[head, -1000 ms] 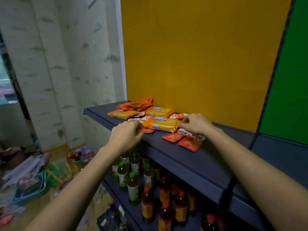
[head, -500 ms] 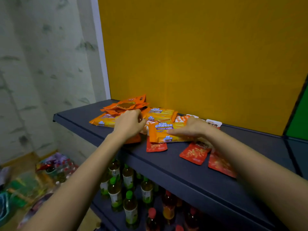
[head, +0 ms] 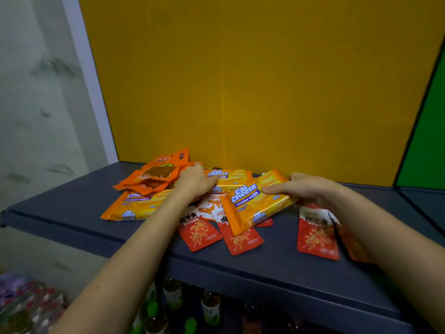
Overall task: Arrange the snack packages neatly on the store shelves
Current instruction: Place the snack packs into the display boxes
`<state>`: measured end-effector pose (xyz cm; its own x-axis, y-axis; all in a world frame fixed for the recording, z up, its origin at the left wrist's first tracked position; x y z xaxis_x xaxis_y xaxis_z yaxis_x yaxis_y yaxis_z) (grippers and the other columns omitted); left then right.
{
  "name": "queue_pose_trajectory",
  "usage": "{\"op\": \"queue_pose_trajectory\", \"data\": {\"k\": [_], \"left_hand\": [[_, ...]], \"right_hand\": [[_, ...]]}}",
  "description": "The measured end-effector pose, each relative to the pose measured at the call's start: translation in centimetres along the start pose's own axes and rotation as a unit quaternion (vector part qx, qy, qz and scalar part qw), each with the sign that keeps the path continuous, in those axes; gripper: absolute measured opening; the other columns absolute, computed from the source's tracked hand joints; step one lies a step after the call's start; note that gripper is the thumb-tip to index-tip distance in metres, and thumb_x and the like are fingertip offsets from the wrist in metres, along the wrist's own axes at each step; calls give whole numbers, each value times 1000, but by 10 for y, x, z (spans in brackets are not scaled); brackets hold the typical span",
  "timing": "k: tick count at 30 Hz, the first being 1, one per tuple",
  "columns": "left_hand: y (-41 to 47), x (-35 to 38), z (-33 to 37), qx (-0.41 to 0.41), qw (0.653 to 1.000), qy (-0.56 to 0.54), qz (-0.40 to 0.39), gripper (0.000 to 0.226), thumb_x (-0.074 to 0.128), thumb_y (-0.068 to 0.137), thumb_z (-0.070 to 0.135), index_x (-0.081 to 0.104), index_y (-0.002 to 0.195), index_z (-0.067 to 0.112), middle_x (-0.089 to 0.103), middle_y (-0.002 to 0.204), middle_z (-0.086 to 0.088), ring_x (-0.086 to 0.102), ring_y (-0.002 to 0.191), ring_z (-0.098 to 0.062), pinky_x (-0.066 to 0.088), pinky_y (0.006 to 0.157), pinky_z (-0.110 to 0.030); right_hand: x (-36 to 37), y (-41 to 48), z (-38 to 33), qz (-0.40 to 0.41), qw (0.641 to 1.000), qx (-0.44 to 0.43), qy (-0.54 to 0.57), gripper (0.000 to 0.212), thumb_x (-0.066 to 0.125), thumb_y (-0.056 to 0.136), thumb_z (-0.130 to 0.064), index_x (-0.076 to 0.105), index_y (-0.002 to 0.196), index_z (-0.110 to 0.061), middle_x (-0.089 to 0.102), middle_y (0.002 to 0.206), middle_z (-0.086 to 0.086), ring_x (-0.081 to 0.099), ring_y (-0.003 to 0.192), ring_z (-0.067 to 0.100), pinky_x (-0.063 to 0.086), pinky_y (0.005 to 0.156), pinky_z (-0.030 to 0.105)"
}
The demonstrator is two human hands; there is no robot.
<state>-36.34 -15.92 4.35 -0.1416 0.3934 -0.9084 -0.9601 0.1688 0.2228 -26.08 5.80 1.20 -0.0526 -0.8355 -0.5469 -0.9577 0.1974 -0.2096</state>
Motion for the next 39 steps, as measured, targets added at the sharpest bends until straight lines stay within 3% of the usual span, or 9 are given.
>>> {"op": "queue_pose_trajectory", "data": {"k": [3, 6, 10, 15, 20, 25, 30, 35, 39], "left_hand": [[13, 9, -1, -8, 999, -22, -29, 74, 57, 83, 56, 42, 127, -1, 49, 134, -22, 47, 122, -37, 42, 92, -37], [22, 14, -1, -23, 997, -57, -54, 89, 59, 75, 65, 39, 132, -1, 47, 137, -20, 48, 122, -36, 43, 90, -36], [31, 24, 3, -24, 987, -125, -94, 111, 69, 68, 62, 21, 144, -3, 36, 147, -18, 40, 131, -35, 41, 98, -39], [35, 36, 4, -48, 962, -228, -143, 118, 77, 68, 47, 4, 148, 0, 21, 155, -17, 28, 140, -33, 33, 108, -41], [38, 42, 0, -83, 930, -321, -159, 124, 84, 63, 35, 2, 148, 1, 26, 152, -20, 33, 136, -37, 36, 104, -47], [38, 37, 3, -79, 887, -425, -160, 84, 87, 59, 23, 42, 125, -3, 59, 120, -19, 61, 98, -35, 50, 72, -39], [31, 23, 28, -48, 836, -513, -188, 38, 76, 73, 8, 52, 101, 2, 66, 84, -20, 64, 45, -23, 55, 44, -35], [12, -4, 78, 14, 817, -540, -199, 12, 68, 82, 8, 56, 77, 8, 63, 41, -1, 60, 33, -12, 48, 30, -27], [-20, 3, 141, 54, 800, -549, -237, 10, 66, 84, 11, 57, 85, 8, 65, 43, 0, 61, 35, -11, 49, 32, -26]], "right_hand": [[-21, -3, 11, 47, 998, 15, 49, 79, 80, 55, -54, 55, 115, -9, 69, 106, 14, 61, 77, 19, 46, 67, 25], [-40, -12, 20, 102, 988, 28, 116, 63, 75, 73, -40, 54, 120, -5, 67, 106, 12, 63, 74, 18, 51, 60, 27], [-52, -22, 29, 147, 974, 25, 169, 50, 72, 77, -33, 56, 115, -4, 69, 94, 11, 65, 76, 21, 54, 69, 32], [-54, -34, 34, 176, 963, 16, 205, 21, 66, 84, -28, 58, 93, -11, 66, 75, 3, 62, 57, 11, 44, 38, 12], [-56, -39, 38, 206, 953, 16, 224, 32, 69, 81, -29, 58, 103, -8, 67, 83, 6, 64, 72, 18, 52, 61, 27], [-61, -42, 46, 230, 945, 24, 233, 52, 72, 76, -32, 56, 118, -5, 70, 98, 10, 67, 85, 23, 53, 75, 32], [-73, -60, 50, 254, 939, 18, 229, 54, 71, 78, -35, 55, 122, -7, 69, 109, 13, 66, 98, 27, 51, 76, 33], [-98, -100, 63, 287, 925, -7, 250, 24, 63, 86, -28, 61, 103, -11, 67, 85, 4, 61, 70, 13, 46, 50, 18], [-133, -147, 89, 332, 913, -9, 236, 14, 60, 88, -28, 61, 93, -16, 63, 77, -1, 54, 68, 11, 38, 61, 24]]}}
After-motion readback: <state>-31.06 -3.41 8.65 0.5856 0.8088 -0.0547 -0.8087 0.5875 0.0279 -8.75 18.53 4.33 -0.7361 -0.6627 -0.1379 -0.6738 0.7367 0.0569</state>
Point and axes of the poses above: each hand's wrist, its own y-axis towards the middle knuckle, its own x-axis out of the palm, z = x × y, the point moved 10 cm from there along y, towards the middle knuckle
